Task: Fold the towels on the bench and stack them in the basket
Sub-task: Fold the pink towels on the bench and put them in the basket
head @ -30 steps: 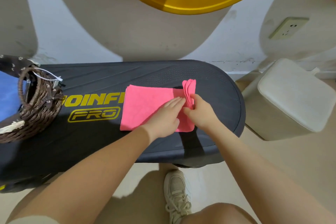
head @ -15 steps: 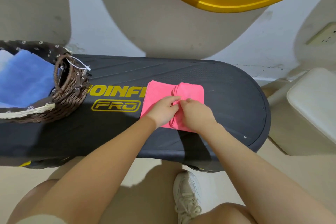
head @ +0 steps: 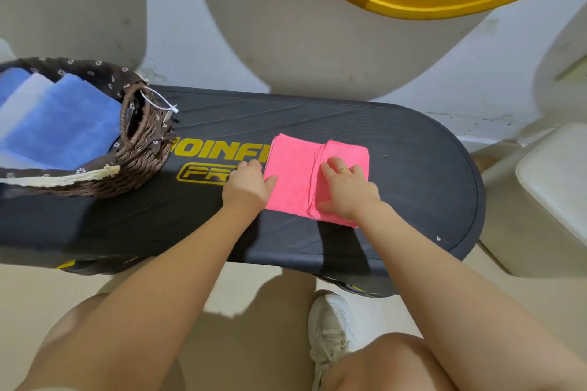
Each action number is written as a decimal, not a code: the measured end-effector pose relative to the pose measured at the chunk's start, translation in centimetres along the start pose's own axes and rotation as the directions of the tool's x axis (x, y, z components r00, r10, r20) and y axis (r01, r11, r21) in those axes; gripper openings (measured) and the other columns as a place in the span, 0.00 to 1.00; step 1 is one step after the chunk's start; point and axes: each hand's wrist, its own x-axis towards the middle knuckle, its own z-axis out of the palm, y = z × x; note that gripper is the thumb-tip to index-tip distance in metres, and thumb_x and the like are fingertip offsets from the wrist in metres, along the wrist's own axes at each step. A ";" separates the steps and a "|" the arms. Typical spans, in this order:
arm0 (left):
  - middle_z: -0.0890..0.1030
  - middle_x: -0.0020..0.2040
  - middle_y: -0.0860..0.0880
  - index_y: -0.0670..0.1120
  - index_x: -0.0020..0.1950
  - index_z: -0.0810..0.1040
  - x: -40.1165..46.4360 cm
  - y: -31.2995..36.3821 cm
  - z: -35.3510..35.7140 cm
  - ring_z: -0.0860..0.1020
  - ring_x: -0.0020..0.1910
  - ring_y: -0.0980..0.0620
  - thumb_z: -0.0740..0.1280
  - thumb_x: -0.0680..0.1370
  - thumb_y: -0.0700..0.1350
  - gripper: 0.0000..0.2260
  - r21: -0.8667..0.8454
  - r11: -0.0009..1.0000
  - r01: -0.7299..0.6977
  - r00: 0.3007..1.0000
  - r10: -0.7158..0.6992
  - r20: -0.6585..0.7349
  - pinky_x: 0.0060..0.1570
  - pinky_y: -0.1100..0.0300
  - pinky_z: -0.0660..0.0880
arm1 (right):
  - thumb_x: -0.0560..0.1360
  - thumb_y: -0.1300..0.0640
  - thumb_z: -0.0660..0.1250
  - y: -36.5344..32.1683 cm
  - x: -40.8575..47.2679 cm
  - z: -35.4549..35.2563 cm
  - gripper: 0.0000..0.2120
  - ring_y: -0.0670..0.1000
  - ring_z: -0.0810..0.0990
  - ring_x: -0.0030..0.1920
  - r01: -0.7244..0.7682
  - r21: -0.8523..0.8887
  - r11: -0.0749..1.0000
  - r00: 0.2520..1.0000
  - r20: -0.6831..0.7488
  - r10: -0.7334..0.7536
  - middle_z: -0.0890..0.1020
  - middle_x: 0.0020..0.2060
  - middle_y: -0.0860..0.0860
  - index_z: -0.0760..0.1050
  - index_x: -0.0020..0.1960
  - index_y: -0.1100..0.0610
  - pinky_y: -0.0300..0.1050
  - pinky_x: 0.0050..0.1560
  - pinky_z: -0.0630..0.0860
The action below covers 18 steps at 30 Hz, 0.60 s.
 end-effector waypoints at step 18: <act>0.68 0.31 0.55 0.44 0.61 0.71 -2.8 8.4 0.9 0.69 0.31 0.55 0.66 0.73 0.38 0.16 -0.493 0.820 -0.290 0.933 0.357 0.046 0.30 0.67 0.64 | 0.76 0.67 0.57 3.6 0.2 0.2 0.15 0.47 0.76 0.50 0.123 0.931 0.345 0.992 -0.116 -0.042 0.80 0.51 0.49 0.75 0.58 0.56 0.33 0.47 0.72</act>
